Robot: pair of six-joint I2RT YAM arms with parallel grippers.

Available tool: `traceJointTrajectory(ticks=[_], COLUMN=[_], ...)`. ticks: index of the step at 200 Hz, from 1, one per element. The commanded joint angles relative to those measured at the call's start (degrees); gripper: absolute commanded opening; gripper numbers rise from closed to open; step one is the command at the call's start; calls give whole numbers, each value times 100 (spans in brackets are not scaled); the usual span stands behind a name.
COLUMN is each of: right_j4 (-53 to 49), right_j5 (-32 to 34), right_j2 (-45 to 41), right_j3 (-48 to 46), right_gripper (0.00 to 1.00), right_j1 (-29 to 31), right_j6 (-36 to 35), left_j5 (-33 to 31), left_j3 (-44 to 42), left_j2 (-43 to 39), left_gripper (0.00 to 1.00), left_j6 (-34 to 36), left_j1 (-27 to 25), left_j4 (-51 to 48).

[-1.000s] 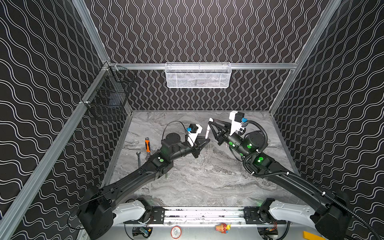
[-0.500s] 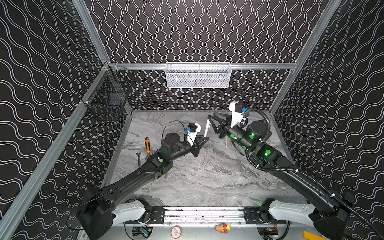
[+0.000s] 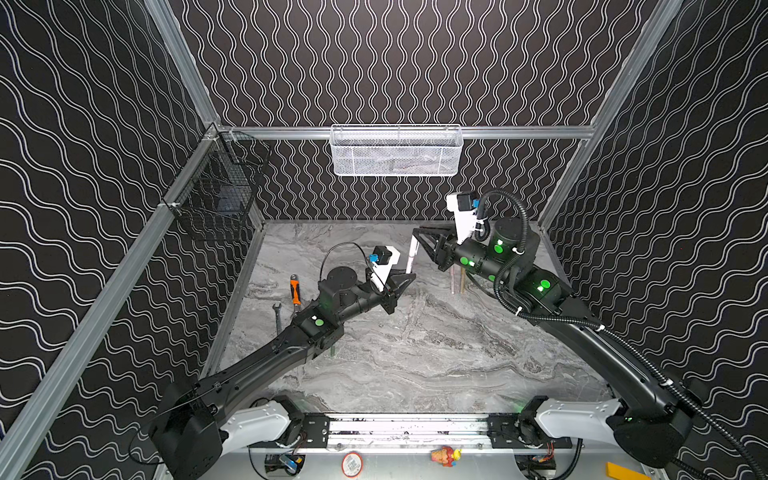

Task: Insert the pens into the pen caps
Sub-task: 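Press the pink cap down onto the pen with the right gripper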

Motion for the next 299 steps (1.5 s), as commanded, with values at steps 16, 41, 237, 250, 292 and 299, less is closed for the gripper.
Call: traceJointTrajectory(ticks=[16,41,237,250,292,299], right_j4=[-224,-189,183,189,403,428], right_j5=[-593,-734,-853,-843,-887,-901], right_j2=[51,92,-67,-83,-112,-94], right_j3=[49,47,-1015,-1121,-1446,-1476], right_gripper=[29,22,5,6,7,7], right_j1=[-48,-48,-30,-31,-30,-30], right_j6=[35,69,-199,-203,-90,-72], left_j5=[144,154,-307,-363,-520,-541], left_j3=[20,4,1273,1363,1696,1756], left_j2=[22,8,-45,-27,54,87], left_gripper=[0,0,0,0,0,0], left_j6=[125,134,-84,-94,-115,-128], left_j1=[2,-1,213,210,210,214], left_j4=[207,222,-277,-241,-80,-61])
